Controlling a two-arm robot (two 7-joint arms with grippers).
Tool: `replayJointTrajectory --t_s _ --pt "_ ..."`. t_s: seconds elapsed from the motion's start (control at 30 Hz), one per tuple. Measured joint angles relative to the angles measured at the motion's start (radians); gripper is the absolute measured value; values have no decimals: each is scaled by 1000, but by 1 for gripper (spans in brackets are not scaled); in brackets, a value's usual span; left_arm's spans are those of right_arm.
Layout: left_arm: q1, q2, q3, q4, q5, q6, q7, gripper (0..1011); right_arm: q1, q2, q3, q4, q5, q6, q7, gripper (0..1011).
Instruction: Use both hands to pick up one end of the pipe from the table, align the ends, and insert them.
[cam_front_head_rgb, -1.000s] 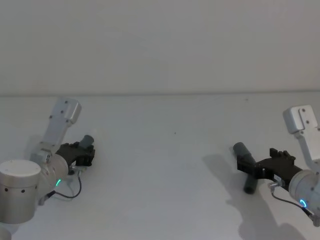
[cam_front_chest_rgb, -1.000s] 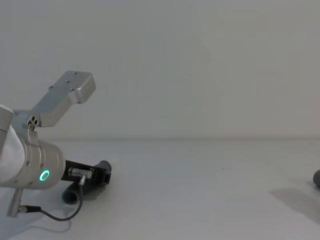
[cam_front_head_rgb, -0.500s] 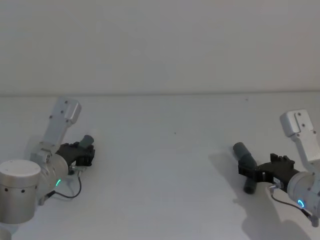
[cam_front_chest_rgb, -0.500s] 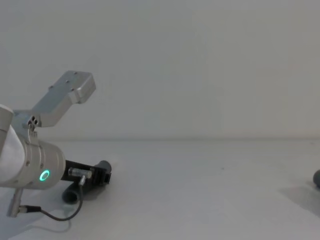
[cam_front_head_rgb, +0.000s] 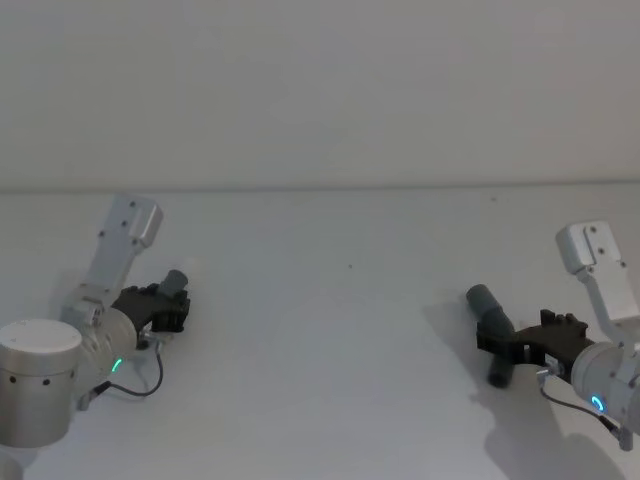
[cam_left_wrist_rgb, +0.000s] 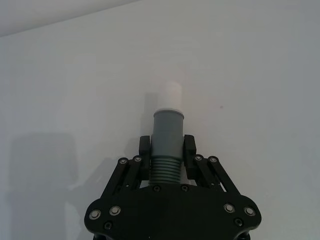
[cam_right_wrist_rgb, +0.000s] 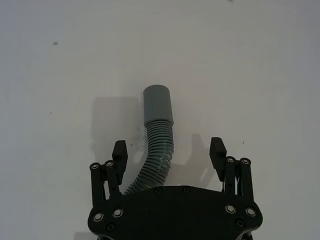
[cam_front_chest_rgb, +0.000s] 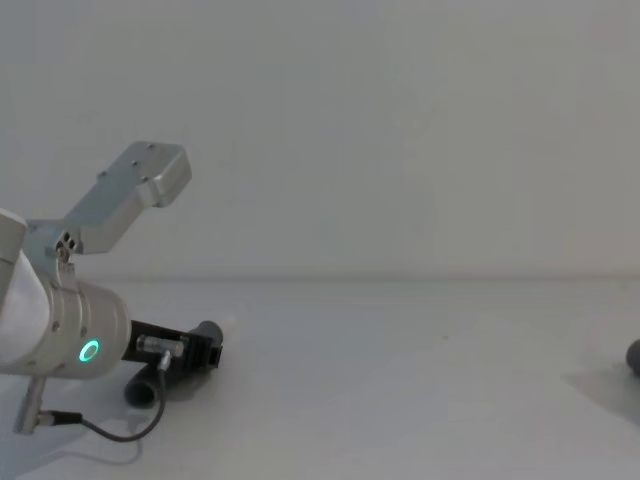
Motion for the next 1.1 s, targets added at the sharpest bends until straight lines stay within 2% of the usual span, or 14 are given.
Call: replayJointTrajectory --t_s 0.63,1.1 --pt "0 0 0 0 0 0 0 354 16 -50 23 28 -2 34 -29 1002" --pt "0 0 0 0 0 0 0 354 23 -67 25 38 -10 51 -32 1002"
